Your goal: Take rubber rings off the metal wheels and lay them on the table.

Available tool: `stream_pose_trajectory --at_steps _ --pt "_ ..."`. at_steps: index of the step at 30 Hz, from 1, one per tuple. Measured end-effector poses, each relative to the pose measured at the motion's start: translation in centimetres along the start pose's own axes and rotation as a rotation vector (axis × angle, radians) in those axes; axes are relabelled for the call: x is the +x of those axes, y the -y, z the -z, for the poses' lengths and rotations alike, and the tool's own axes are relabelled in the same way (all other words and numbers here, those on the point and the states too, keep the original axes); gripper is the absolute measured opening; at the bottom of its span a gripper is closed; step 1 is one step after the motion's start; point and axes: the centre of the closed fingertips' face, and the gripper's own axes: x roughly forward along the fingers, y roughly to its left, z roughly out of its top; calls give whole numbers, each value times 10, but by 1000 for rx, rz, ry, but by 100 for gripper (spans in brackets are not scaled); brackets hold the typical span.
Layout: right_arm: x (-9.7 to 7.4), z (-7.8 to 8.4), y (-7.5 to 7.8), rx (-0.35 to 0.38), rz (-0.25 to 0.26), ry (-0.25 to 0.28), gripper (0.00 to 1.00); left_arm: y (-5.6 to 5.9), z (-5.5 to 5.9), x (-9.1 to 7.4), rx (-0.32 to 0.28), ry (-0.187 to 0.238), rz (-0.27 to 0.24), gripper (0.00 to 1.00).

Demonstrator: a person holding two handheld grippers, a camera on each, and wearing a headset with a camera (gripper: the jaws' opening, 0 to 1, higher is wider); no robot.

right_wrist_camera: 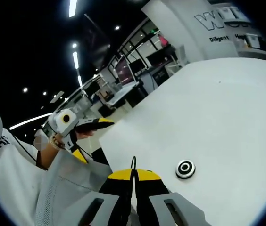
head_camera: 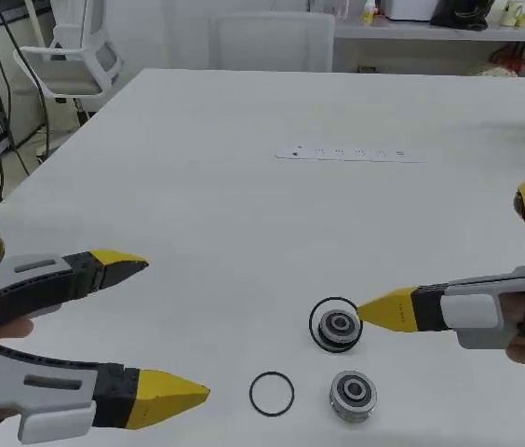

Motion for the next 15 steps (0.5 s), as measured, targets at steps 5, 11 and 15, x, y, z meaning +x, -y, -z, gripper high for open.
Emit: stream_pose_trajectory --at_steps 5,11,15 --pt "14 -4 -4 -16 -16 -30 0 2 4 1 -14 -2 -9 91" --pt "35 2 -3 -42 -12 -108 0 8 6 4 -45 2 -1 94" --pt "47 10 -2 -52 -17 -153 0 11 11 7 -48 -17 5 97"
